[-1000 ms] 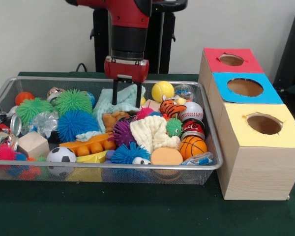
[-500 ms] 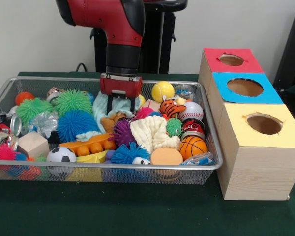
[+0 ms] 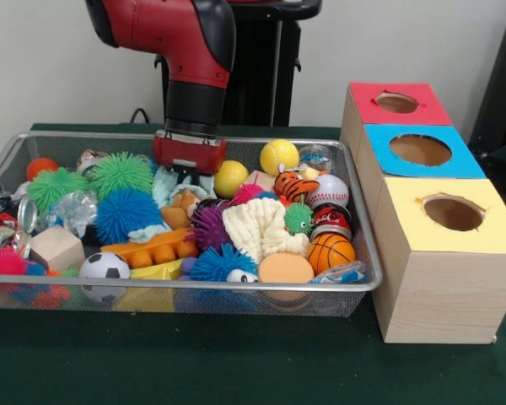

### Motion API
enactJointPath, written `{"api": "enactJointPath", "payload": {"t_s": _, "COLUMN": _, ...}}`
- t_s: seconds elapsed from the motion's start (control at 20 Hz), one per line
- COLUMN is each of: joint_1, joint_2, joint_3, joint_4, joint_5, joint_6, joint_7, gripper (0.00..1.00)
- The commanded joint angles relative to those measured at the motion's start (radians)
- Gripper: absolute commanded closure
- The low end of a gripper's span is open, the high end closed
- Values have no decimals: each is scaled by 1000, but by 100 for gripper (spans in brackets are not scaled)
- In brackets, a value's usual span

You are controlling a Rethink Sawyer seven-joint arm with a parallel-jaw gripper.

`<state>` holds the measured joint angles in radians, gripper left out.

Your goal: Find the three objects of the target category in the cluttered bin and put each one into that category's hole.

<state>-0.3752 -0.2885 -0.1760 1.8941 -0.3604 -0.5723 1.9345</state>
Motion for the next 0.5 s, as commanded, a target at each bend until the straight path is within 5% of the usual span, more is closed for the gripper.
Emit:
{"api": "enactJointPath", "payload": {"t_s": 0.05, "joint_1": 28, "joint_2": 76, "joint_3": -23, "joint_4": -42, "joint_5": 90, "joint_6": 102, "joint_7": 117, "gripper": 100}}
{"api": "enactJointPath", "payload": {"t_s": 0.5, "joint_1": 15, "joint_2": -60, "joint_3": -94, "joint_4": -1, "joint_5": 27, "joint_6": 167, "joint_7": 80, "gripper": 100}}
